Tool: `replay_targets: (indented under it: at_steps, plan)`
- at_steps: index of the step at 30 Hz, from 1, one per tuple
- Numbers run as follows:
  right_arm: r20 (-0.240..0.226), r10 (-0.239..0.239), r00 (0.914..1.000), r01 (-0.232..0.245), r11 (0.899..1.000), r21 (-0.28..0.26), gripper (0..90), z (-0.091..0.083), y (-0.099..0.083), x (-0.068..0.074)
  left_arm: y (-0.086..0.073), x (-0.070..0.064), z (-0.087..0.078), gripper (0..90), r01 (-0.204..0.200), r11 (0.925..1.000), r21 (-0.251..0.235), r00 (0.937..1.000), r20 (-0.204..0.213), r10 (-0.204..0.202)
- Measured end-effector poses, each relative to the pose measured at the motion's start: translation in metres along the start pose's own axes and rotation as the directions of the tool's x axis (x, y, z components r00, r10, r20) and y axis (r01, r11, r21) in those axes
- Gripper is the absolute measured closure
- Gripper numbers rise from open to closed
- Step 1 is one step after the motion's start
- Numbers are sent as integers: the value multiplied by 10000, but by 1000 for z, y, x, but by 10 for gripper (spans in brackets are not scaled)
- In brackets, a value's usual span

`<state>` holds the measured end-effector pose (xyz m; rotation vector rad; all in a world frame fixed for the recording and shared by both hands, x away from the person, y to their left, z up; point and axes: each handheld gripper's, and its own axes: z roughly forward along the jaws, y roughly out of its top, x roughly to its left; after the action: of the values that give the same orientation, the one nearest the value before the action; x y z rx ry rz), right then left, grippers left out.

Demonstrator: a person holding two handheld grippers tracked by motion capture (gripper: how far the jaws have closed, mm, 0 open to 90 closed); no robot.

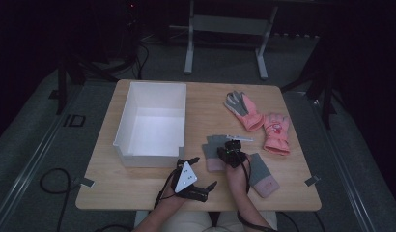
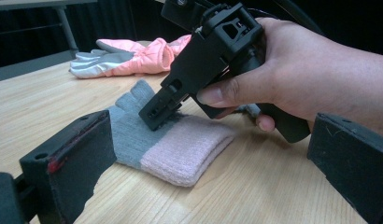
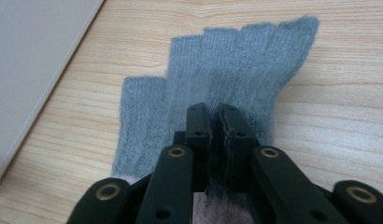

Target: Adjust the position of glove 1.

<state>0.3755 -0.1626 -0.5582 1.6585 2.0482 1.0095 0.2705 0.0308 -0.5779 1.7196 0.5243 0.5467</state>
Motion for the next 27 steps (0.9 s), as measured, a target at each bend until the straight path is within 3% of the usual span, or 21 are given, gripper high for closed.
replay_targets:
  at_steps: [4,7,10,15,18,20,24,27]
  plan:
    - [-203,-116,9997,111,9996,-270,760,-11,7,-4,0,0,0,4,25,10000,1,10000,43,-25]
    - [-560,-664,9962,644,9972,-378,706,-22,18,-13,0,0,0,4,30,10000,-27,10000,70,-30]
    - [-725,-1412,9873,1376,9891,-525,698,-36,26,-26,0,0,0,4,-14,10000,-3,10000,56,14]
    - [-1115,-2490,9621,2475,9685,-270,685,-52,30,-50,0,0,0,4,-13,10000,-12,10000,64,13]
    - [-1529,-3015,9411,3015,9532,-242,680,-62,25,-64,0,0,0,4,-11,10000,-6,10000,61,11]
    - [-1557,-3410,9271,3416,9395,-241,675,-69,22,-72,0,0,1,4,-11,10000,45,10000,47,11]
    - [-1787,-3722,9108,3726,9274,-327,639,-84,16,-87,0,0,0,4,-24,10000,4,10000,38,24]
    - [-1851,-3785,9069,3796,9246,-309,633,-94,9,-98,0,0,1,4,-32,10000,31,10000,29,32]
